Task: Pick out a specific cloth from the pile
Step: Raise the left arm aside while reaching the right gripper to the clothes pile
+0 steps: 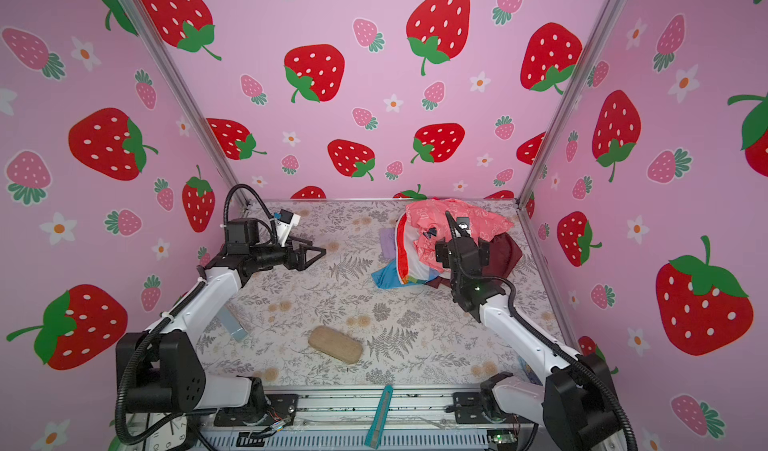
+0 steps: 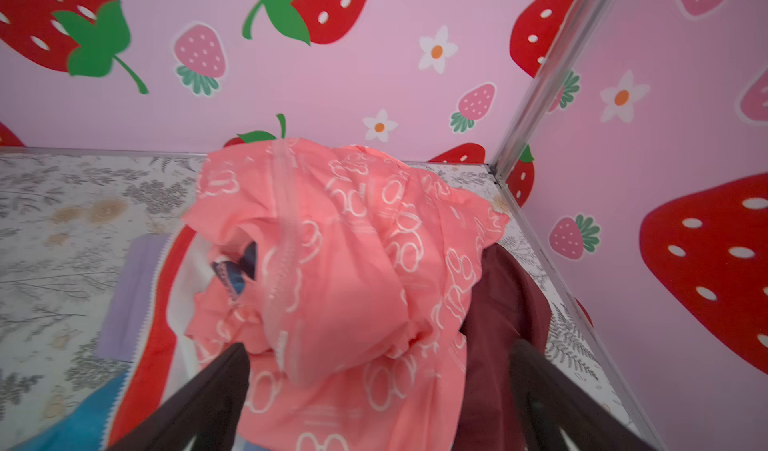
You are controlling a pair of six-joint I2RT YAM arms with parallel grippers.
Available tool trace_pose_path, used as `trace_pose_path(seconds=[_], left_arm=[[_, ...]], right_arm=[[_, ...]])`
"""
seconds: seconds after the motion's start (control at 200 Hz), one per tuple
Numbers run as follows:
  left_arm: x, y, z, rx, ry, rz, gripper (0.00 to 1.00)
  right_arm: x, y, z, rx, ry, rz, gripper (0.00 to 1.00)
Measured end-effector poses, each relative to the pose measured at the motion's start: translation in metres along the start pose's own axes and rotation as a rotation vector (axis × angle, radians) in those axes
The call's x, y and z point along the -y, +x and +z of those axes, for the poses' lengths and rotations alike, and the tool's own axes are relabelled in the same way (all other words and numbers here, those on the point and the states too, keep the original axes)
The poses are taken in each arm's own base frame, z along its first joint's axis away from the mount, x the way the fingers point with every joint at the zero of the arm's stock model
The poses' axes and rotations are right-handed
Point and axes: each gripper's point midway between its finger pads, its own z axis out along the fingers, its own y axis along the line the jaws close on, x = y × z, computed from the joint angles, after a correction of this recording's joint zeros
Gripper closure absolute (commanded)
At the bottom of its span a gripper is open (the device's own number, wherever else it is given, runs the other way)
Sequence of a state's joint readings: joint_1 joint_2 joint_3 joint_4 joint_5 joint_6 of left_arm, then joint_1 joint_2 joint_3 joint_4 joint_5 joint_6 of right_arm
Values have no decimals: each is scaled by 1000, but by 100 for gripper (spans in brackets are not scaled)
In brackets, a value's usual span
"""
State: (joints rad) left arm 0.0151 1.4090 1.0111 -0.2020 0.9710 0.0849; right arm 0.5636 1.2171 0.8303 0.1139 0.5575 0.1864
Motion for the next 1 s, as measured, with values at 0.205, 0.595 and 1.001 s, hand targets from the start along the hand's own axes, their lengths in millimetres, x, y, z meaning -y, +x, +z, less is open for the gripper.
trace_pose_path(seconds=[0.205, 0.595, 1.001], left_arm=[[13, 13, 0, -35, 74, -30, 1], [12, 17, -11, -17, 94, -28, 1], [10, 23, -13, -12, 101, -47, 1]], right_arm=[[-87, -14, 24, -67, -154, -86, 8], [-182, 46, 100, -299, -218, -291, 19], [-206, 86, 136, -425, -202, -394, 21]])
